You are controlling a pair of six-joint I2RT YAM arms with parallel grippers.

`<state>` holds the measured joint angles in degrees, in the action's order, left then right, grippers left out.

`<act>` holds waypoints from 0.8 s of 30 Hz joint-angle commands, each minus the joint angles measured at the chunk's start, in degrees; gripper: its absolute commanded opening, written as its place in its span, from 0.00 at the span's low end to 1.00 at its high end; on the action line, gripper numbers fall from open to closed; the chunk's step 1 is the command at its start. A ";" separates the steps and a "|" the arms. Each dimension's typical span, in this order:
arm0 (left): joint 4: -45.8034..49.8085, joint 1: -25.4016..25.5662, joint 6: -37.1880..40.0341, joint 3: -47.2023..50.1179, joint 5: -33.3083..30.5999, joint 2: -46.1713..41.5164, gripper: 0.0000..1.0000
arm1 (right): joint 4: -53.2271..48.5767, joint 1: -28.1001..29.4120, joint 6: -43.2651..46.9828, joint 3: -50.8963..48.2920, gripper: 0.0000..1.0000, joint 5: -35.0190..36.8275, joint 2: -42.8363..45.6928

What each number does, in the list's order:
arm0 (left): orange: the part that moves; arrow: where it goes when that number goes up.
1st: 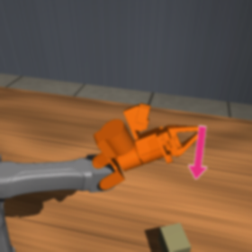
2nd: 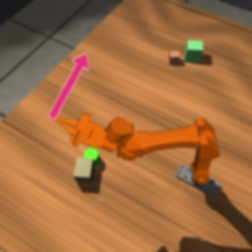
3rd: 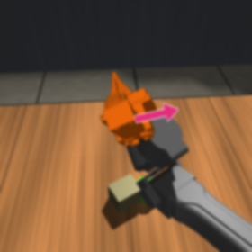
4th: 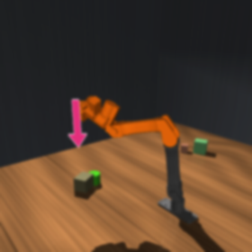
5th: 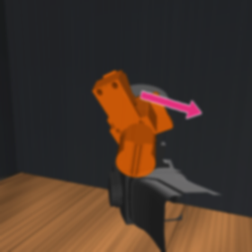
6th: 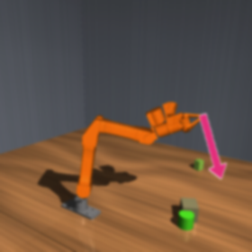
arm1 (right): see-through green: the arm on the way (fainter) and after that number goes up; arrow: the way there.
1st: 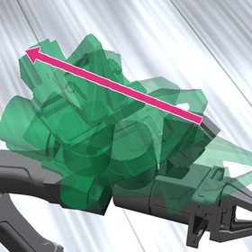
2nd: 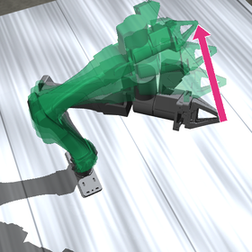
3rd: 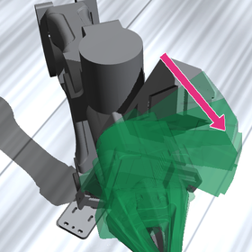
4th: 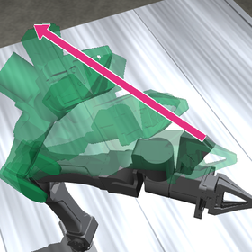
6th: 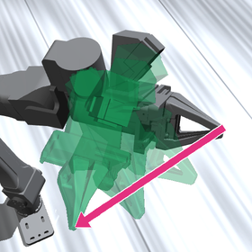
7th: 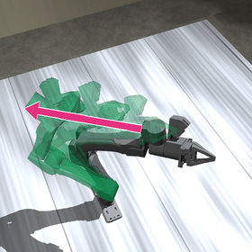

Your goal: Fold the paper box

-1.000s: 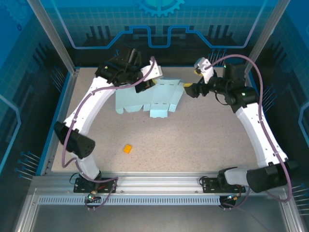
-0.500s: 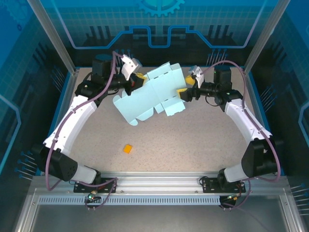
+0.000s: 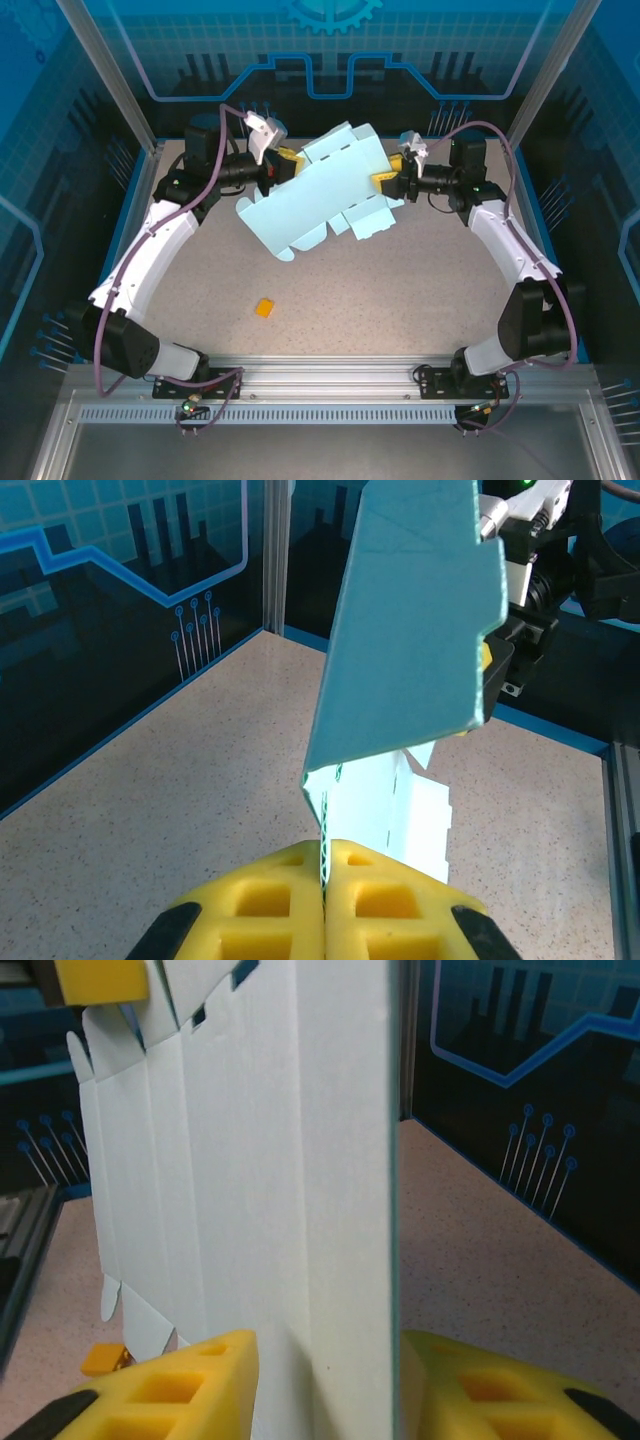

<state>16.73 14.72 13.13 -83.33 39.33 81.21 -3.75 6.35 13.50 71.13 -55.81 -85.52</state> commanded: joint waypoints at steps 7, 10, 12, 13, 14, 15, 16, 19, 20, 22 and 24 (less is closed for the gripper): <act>-2.76 -0.57 -1.48 1.50 2.48 -1.10 0.00 | 1.55 -1.49 -1.02 2.60 0.34 -4.61 -0.29; -3.02 -0.57 -1.46 1.85 2.45 -1.23 0.00 | 1.78 -1.84 -1.30 2.78 0.28 -5.47 -0.35; -3.17 -0.57 -1.59 2.12 2.54 -1.19 0.00 | 1.75 -2.03 -1.47 3.02 0.28 -5.62 -0.27; -3.20 -0.57 -1.61 2.27 2.57 -1.27 0.00 | 1.81 -1.96 -1.47 3.11 0.29 -5.71 -0.22; -3.35 -0.57 -1.74 2.42 2.58 -1.32 0.00 | 1.90 -1.98 -1.60 3.20 0.28 -5.87 -0.18; -3.58 -0.57 -1.94 2.61 2.66 -1.38 0.00 | 1.86 -2.04 -1.64 3.22 0.27 -6.04 -0.26; -3.91 -0.57 -2.05 2.86 2.70 -1.49 0.00 | 1.78 -2.03 -1.64 3.29 0.26 -6.20 -0.27; -4.78 -0.57 -2.40 3.57 3.03 -1.75 0.00 | 1.55 -2.05 -1.56 3.40 0.16 -6.42 -0.37; -4.86 -0.57 -2.54 3.73 2.94 -1.69 0.00 | 1.34 -2.04 -1.39 3.47 0.12 -6.54 -0.35; -4.94 -0.64 -2.80 4.11 2.94 -1.67 0.00 | 0.49 -2.09 -0.98 3.81 0.06 -6.70 -0.29; -5.73 -0.66 -3.19 4.87 3.18 -1.66 0.00 | -0.47 -2.07 -0.36 3.83 0.03 -6.16 -0.03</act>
<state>13.28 14.61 11.20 -79.57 40.42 81.14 -3.09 5.04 12.25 72.84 -60.66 -85.54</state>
